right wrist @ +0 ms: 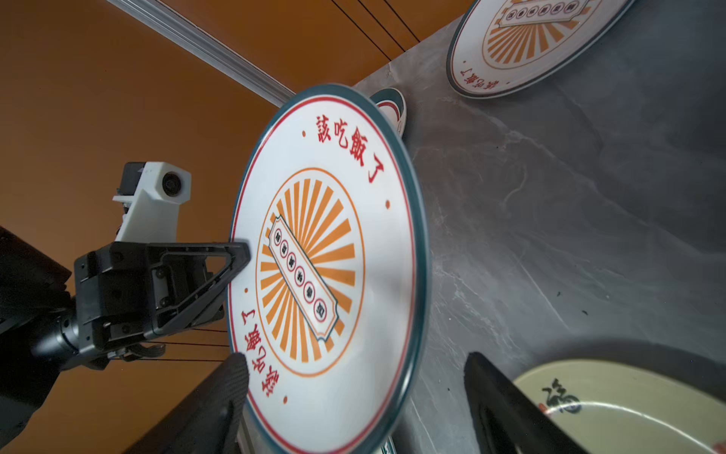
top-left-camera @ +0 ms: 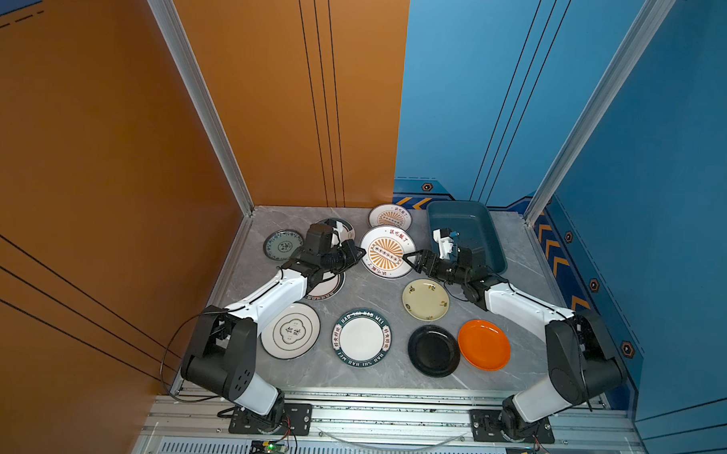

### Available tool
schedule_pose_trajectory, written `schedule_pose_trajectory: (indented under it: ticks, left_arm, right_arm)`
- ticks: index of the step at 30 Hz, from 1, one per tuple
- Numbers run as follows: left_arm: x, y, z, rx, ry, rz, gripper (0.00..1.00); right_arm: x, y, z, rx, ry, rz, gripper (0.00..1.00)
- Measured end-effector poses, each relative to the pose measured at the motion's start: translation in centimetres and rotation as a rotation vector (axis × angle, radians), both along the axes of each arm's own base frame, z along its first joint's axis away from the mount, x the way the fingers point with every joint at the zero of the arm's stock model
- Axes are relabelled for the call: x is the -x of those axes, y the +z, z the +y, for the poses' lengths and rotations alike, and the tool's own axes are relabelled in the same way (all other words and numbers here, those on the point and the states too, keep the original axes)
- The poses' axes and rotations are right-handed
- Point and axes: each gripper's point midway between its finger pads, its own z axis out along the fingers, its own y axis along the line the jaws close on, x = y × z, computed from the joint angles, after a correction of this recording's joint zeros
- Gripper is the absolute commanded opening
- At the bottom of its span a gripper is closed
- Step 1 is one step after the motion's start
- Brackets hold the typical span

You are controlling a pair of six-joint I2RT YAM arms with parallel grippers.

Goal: Place the plates into the plastic bin on the countertop
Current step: 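Tilt the sunburst plate up with left gripper while right gripper grasps it, then carry the sunburst plate with the right gripper into the teal bin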

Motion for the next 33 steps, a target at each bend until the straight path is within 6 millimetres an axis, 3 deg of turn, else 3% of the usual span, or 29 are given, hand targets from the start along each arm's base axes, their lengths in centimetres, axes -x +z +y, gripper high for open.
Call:
schedule_pose_trajectory:
  ticks: [13,15,18,21,24,25,29,33]
  left_arm:
    - [0.3,0.3,-0.6,0.017,-0.003,0.007,0.00]
    - [0.3,0.1,-0.2,0.021,0.011,0.022,0.00]
    - [0.1,0.3,0.0,0.033,0.014,0.017,0.02]
    - [0.0,0.6,-0.2,0.038,0.010,0.002,0.34]
    - [0.3,0.4,-0.8,0.028,-0.018,-0.002,0.80]
    - [0.4,0.4,-1.2,0.030,-0.034,-0.008,0.98]
    - [0.7,0.0,-3.5,0.023,-0.128,-0.027,0.98]
    - [0.3,-2.0,-5.6,-0.008,-0.197,-0.017,0.98]
  right_arm:
    - [-2.3,-0.3,2.0,-0.068,0.016,0.039,0.21]
    - [-2.6,0.5,2.1,-0.112,0.026,0.044,0.08]
    - [-3.3,2.4,2.1,-0.170,0.021,0.044,0.00]
    - [-3.4,2.8,1.9,-0.176,0.028,0.036,0.00]
    - [-3.7,2.4,1.6,-0.126,0.018,0.025,0.00]
    - [-3.9,1.9,1.1,-0.102,0.003,0.034,0.00]
    - [-6.6,0.9,-4.0,-0.036,-0.136,0.085,0.00]
    - [-10.8,3.0,-13.3,-0.008,-0.365,0.080,0.00]
